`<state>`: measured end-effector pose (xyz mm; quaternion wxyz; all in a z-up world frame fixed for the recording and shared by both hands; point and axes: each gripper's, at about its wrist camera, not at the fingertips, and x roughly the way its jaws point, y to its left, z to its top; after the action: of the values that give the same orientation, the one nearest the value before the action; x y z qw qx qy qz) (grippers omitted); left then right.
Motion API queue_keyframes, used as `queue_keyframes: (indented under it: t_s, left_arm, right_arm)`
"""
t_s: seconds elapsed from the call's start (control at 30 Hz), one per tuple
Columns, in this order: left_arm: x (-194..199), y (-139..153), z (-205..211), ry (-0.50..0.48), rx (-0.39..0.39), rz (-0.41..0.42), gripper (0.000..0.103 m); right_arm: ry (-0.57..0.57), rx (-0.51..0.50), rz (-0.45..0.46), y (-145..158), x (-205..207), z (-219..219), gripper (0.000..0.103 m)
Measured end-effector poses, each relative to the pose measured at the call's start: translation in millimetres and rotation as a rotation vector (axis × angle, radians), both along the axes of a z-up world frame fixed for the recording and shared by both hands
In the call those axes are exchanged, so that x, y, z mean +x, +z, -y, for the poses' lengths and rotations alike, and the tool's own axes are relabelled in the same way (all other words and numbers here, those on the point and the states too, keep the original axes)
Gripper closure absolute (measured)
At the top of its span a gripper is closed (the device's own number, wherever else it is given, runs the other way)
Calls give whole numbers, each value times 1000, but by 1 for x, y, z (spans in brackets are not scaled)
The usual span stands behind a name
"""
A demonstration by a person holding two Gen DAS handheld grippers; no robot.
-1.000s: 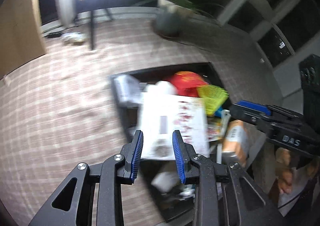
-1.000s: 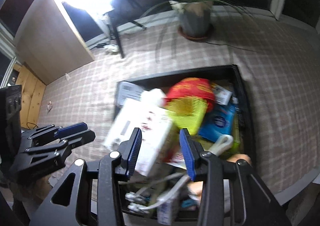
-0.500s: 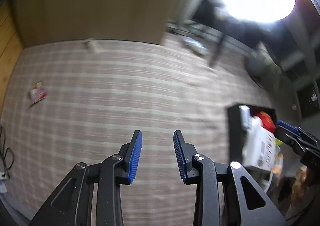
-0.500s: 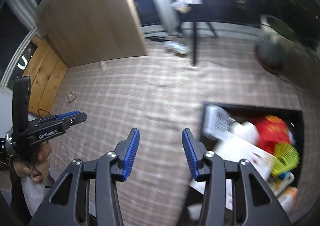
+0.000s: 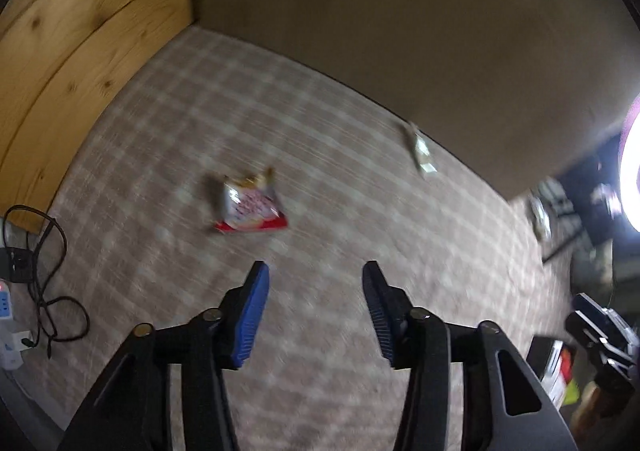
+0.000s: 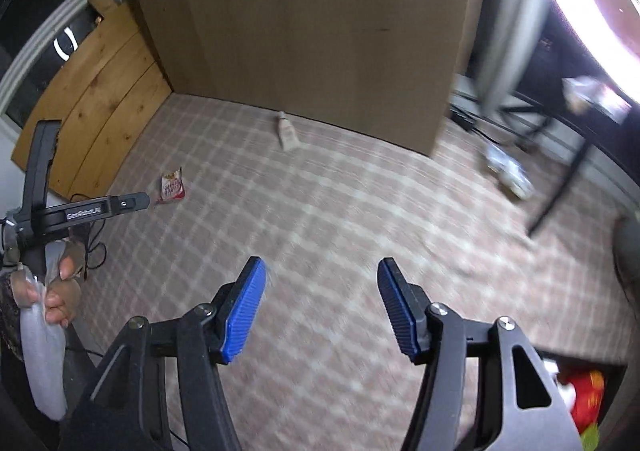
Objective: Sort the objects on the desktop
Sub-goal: 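Grasp the last Coffee-mate sachet with the left gripper while the right gripper grasps the white cream tube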
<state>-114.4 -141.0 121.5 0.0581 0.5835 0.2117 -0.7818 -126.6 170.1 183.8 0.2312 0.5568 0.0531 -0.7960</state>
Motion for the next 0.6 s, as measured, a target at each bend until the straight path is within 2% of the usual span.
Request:
queue_keyframes:
  t_s: [0.07,0.33,0.43,0.53,0.6]
  left_arm:
    - [-9,-10,14,34,2,7,50]
    - [-42,-58,43,127,-1,74,50]
    - [-52,-74,38,120,14,89,49]
    - [-59,-88,27,97,-7,110,49]
    - [-61,-90,18,80,-32,97,45]
  right_arm:
    - [15,9,27,-12,-22,23,46]
    - [103,77,68,-60,-88,100,46]
    - [126,97,84,-78,-110,122,46]
    - [122,94,105,-91,-125,131,46]
    - [114,89,113,-98,-134,136,46]
